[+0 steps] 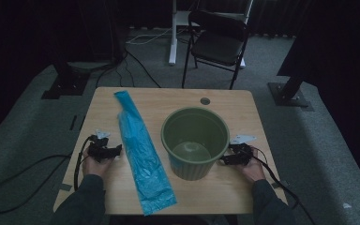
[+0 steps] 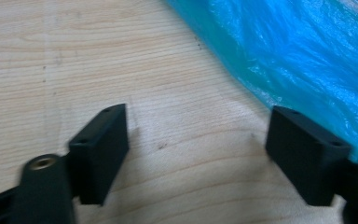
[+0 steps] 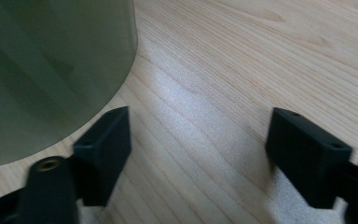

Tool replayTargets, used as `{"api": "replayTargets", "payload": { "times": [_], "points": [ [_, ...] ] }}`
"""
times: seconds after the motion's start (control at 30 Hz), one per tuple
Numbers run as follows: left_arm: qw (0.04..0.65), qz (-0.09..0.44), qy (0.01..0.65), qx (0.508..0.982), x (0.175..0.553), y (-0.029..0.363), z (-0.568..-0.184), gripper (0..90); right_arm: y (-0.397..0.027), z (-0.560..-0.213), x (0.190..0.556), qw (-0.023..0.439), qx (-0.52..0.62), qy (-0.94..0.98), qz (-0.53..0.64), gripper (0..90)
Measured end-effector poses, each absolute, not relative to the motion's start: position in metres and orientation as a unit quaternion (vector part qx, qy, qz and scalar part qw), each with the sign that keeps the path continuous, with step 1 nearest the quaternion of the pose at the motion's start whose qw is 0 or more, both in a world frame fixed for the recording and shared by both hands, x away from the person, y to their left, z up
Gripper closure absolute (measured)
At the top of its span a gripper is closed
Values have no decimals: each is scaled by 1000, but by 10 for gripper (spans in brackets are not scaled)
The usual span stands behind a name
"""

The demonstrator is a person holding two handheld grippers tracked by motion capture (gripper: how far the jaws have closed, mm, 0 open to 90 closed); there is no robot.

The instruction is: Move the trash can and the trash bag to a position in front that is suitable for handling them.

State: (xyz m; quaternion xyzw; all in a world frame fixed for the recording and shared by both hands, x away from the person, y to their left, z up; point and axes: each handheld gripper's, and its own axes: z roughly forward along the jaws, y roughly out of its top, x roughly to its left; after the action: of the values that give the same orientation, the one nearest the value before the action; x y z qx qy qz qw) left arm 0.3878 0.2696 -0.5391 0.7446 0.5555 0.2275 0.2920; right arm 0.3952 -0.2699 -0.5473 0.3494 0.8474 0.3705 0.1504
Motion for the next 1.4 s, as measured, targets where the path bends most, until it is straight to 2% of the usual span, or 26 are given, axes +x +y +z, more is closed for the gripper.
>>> {"api": "replayTargets", "payload": {
  "times": [0.03, 0.07, 0.1, 0.13, 0.17, 0.2, 0.23, 0.37, 0.6, 0.87, 1.4],
  "points": [
    [292, 226, 556, 745, 388, 270, -538, 302, -270, -546, 395, 150, 351, 847, 369, 342],
    [290, 224, 555, 747, 387, 271, -537, 302, -270, -546, 395, 150, 351, 847, 369, 342],
    [290, 222, 554, 749, 387, 271, -536, 343, -271, -545, 394, 149, 352, 848, 367, 379],
    [290, 222, 554, 749, 387, 271, -536, 380, -271, -545, 394, 149, 352, 848, 367, 379],
    [288, 217, 550, 754, 386, 272, -534, 380, -271, -544, 394, 149, 353, 849, 363, 418],
    [287, 214, 548, 756, 385, 273, -533, 478, -272, -542, 393, 149, 353, 852, 358, 496],
    [287, 212, 544, 759, 385, 272, -533, 511, -272, -541, 392, 148, 355, 852, 355, 525],
    [287, 204, 530, 772, 384, 269, -529, 569, -271, -538, 392, 142, 366, 854, 342, 626],
    [327, 200, 487, 785, 378, 257, -515, 574, -272, -535, 391, 131, 371, 852, 344, 625],
    [342, 227, 413, 813, 371, 222, -499, 572, -264, -517, 389, 137, 368, 841, 372, 666],
    [403, 162, 353, 829, 376, 175, -488, 568, -257, -507, 388, 132, 350, 827, 419, 629]
  ]
}}
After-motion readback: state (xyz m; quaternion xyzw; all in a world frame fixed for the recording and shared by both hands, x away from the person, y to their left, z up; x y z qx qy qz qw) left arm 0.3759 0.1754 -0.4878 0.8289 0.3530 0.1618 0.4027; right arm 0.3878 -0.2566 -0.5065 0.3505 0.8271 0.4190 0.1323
